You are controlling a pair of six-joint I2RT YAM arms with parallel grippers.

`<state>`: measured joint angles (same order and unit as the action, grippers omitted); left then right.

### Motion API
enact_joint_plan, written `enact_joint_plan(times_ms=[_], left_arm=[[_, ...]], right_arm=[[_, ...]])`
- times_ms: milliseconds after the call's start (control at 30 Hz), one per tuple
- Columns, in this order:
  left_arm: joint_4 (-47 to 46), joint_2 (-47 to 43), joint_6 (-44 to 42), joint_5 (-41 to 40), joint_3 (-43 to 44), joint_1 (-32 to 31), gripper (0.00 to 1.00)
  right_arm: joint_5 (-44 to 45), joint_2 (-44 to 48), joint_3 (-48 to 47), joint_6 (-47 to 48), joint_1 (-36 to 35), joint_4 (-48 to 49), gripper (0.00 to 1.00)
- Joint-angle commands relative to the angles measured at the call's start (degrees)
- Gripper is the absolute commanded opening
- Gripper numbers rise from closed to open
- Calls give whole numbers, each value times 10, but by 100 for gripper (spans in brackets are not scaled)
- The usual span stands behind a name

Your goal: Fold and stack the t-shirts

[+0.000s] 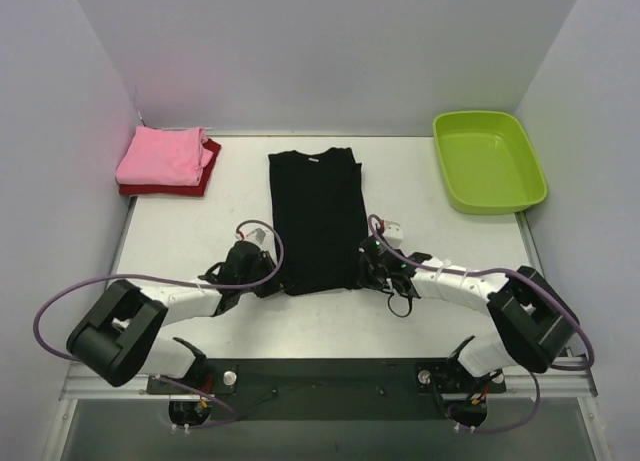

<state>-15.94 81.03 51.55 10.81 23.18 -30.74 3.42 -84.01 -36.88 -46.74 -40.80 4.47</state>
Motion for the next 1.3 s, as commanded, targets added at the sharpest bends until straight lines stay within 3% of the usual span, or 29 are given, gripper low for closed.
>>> enact_joint_plan(times_ms=[0,133,233,400,500,733,900,1100,1267], left_arm=[[78,-91,31,-55,-51,-57,0],[128,-204,76,-97,-92,-139,0],[221,-320,113,-145,-103,-181,0],[398,-484,141,-212,-59,-241,0],[450,-515,136,-230,-15,-252,0],[481,-451,62,-286,120,-252,0],[469,-378,-4,-323,208,-239,0],[421,-326,-50,-280,240,-163,0],[376,-281,-73,-209,249,-57,0]], right_arm=[[62,72,39,-35,-64,-43,0],[105,135,66,-75,-130,-91,0],[146,191,83,-110,-190,-136,0],[217,270,80,-164,-268,-211,0],[262,298,47,-168,-308,-258,0],[347,278,-61,-71,-321,-274,0],[351,240,-126,14,-283,-240,0],[285,195,-170,84,-190,-178,0],[223,127,-216,112,-120,-157,0]])
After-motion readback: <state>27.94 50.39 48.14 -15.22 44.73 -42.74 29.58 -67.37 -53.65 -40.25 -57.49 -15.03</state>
